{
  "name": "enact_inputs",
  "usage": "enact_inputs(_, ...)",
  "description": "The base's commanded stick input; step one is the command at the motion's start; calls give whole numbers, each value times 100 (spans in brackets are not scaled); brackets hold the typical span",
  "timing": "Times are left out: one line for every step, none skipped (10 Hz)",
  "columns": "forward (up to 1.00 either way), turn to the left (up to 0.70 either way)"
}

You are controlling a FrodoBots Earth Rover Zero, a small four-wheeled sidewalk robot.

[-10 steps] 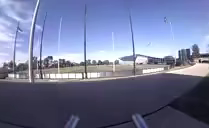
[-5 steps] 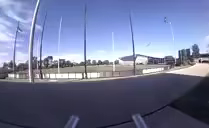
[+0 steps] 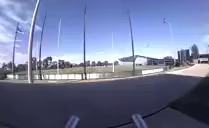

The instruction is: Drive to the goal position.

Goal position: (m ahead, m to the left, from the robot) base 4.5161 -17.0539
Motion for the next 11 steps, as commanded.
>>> enact_inputs(70,0)
enact_inputs(70,0)
enact_inputs(70,0)
enact_inputs(70,0)
enact_inputs(70,0)
enact_inputs(70,-3)
enact_inputs(70,-32)
enact_inputs(70,-35)
enact_inputs(70,-35)
enact_inputs(70,-35)
enact_inputs(70,-35)
